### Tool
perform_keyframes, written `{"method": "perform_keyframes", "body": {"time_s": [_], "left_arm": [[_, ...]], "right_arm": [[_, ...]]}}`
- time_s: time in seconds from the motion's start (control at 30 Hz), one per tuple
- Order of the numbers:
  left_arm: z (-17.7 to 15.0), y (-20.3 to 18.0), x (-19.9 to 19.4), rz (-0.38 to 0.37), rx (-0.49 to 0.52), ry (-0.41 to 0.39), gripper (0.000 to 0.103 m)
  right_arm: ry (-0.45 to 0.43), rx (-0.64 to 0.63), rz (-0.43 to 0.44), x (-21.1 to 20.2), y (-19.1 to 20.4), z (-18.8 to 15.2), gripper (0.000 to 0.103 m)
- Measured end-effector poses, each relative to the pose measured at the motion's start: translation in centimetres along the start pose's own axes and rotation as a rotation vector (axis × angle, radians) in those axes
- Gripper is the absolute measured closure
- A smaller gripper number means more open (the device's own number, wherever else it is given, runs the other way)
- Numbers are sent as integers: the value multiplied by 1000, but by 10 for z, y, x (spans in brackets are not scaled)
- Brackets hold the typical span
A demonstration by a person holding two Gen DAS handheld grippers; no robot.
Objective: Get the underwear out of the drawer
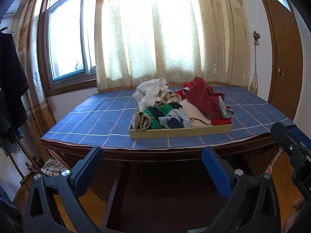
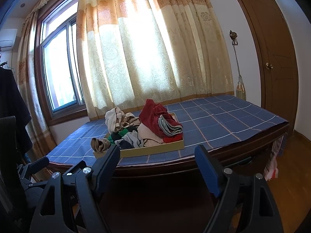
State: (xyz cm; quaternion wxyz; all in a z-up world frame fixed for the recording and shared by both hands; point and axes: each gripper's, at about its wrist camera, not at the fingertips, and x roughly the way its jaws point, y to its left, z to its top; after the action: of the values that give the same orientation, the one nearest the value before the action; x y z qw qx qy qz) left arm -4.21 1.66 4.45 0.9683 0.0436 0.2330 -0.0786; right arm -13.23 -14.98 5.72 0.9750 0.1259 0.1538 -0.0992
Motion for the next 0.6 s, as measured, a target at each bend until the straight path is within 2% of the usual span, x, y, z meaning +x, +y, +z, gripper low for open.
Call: {"method": "perform_keyframes", "body": {"time_s": [0.17,0.4,0.6], "left_arm": [[0,2,-2,-2,-12,-13,0],[-1,2,-8,21,-7,-72,0],[0,2,-4,7,-8,-48,0]], "right_arm": [[1,0,1,0,0,0,22],[17,-1,4,2,0,-2,22],[28,0,6,5,-1,-3,22]]}}
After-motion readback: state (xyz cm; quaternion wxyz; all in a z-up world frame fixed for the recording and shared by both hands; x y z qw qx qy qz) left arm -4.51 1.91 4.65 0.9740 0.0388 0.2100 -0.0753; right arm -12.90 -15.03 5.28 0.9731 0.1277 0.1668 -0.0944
